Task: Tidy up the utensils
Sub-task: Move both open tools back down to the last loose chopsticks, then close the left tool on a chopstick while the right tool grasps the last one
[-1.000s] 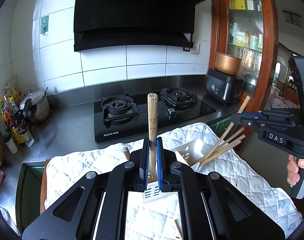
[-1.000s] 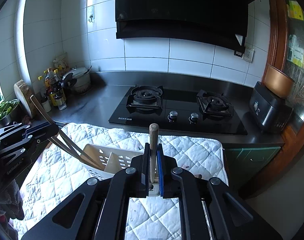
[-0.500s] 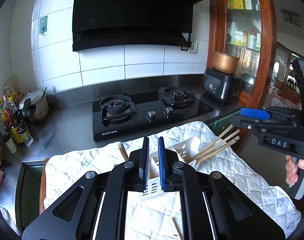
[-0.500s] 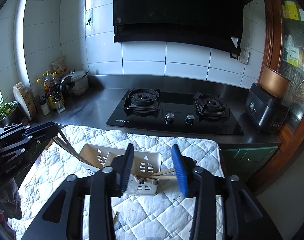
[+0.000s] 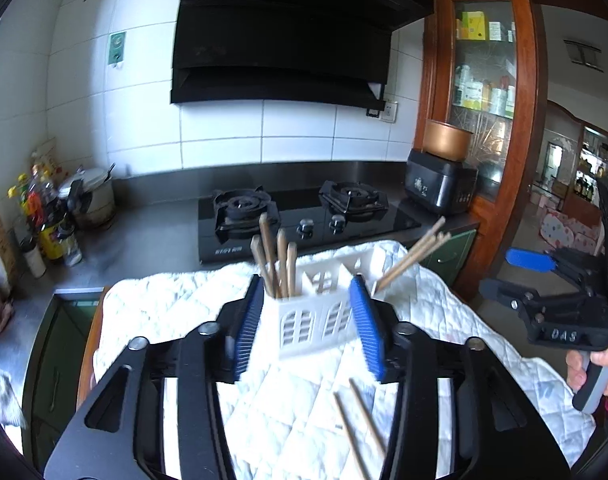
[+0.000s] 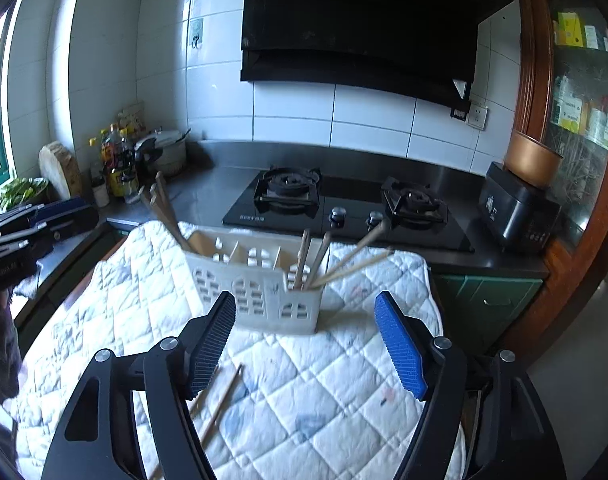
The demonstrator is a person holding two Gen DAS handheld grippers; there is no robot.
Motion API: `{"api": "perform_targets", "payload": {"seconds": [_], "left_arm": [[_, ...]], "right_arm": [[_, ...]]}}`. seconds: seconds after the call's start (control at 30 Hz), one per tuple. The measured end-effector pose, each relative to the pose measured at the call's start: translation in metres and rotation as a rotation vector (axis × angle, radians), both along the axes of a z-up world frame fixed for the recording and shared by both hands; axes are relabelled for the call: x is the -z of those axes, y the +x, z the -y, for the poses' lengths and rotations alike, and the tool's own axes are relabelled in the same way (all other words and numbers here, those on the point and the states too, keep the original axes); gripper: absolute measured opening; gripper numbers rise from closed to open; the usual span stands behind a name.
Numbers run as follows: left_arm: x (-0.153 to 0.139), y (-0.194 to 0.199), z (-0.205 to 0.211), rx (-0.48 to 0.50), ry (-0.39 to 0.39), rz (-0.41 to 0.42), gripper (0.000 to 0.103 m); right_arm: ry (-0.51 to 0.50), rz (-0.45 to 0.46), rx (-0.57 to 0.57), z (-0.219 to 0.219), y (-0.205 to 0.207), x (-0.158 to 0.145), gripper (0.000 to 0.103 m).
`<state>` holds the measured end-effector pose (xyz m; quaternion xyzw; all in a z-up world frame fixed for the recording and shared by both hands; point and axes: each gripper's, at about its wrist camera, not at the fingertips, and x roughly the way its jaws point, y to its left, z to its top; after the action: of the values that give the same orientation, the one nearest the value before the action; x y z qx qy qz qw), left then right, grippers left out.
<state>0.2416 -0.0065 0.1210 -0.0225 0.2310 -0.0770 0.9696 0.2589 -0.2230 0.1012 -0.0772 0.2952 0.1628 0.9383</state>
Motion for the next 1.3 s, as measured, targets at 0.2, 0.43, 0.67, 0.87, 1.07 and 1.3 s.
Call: {"api": "perform_targets", "payload": {"seconds": [0.2,0.43,0.67,0.87,1.07,1.3], "left_arm": [[0.029,-0.038,-0.013,-0.039,-0.025,-0.018,0.052],[0.063,-0.069,-0.029,-0.104,-0.031,-0.053,0.055],[0.092,-0.083,-0.045,-0.157,-0.069,-0.103,0.055],[0.110,-0.093,-0.052,-0.191,-0.082,-0.129,0.055],[0.122,-0.095,-0.055,-0.203,-0.092,-0.156,0.055],[0.134,-0.096,-0.056,-0.208,-0.098,-0.189,0.055]], "right_arm": [[0.016,-0.106,-0.034,-0.012,-0.039,0.058,0.070],[0.009,-0.199,-0.048,-0.038,-0.078,0.124,0.070],[-0.004,-0.244,-0.057,-0.062,-0.098,0.159,0.064],[0.051,-0.300,-0.050,-0.073,-0.096,0.172,0.048],[0.108,-0.360,-0.028,-0.074,-0.087,0.184,0.031],[0.127,-0.381,0.022,-0.075,-0.085,0.192,0.023]]}}
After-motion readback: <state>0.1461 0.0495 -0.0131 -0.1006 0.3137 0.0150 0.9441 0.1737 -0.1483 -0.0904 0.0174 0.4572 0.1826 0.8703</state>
